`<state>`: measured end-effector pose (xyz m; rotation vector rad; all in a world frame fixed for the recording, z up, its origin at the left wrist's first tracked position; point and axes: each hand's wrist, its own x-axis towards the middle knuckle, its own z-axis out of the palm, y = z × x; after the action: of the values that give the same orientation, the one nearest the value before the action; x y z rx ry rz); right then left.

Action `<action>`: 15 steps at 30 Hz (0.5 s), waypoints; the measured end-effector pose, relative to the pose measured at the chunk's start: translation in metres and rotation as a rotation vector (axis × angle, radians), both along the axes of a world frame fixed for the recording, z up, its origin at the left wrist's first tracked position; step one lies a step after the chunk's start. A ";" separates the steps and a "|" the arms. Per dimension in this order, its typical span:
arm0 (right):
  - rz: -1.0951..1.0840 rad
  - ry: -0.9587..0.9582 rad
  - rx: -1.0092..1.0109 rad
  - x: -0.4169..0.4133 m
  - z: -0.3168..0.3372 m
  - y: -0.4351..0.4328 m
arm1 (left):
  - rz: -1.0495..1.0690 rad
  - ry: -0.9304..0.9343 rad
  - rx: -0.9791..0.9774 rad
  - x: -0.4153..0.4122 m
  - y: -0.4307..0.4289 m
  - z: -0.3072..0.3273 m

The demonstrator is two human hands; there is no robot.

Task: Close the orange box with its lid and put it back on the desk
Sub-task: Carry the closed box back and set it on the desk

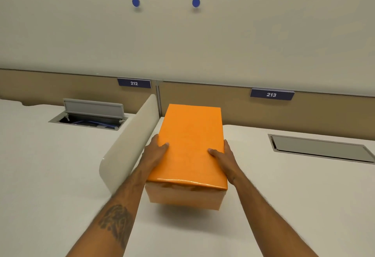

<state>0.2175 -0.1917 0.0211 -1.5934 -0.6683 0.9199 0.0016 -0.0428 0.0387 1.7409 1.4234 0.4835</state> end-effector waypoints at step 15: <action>-0.015 -0.002 -0.060 -0.016 -0.026 0.161 | 0.005 0.084 0.028 -0.013 0.155 -0.033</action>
<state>0.2015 -0.0306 -0.0044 -1.6503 -0.6346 0.9351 -0.0115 0.1123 0.0055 1.7988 1.4857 0.4394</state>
